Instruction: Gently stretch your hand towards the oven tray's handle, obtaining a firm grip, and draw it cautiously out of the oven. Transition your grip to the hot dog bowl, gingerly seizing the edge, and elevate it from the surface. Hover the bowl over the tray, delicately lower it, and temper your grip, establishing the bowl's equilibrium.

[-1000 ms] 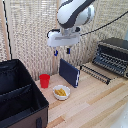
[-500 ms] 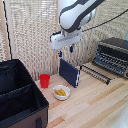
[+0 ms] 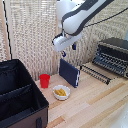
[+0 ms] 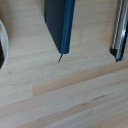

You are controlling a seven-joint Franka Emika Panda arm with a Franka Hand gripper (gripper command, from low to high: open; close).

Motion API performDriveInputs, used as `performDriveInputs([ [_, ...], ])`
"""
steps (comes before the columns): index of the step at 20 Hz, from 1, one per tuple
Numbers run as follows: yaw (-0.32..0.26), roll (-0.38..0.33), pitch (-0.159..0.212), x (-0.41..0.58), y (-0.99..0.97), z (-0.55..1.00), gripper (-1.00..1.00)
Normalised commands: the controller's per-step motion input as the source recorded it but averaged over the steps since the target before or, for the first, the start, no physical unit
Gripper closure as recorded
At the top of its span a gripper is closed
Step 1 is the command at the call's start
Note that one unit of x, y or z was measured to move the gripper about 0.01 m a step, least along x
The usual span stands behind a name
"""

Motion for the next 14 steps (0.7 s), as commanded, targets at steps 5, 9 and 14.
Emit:
performDriveInputs([
  [5, 0.049, -0.333, -0.052, 0.0, -0.35, 0.05, -1.0],
  [9, 0.027, -0.337, -0.046, 0.0, -0.4, 0.05, -1.0],
  [14, 0.019, -0.323, -0.051, 0.0, -0.47, 0.05, -1.0],
])
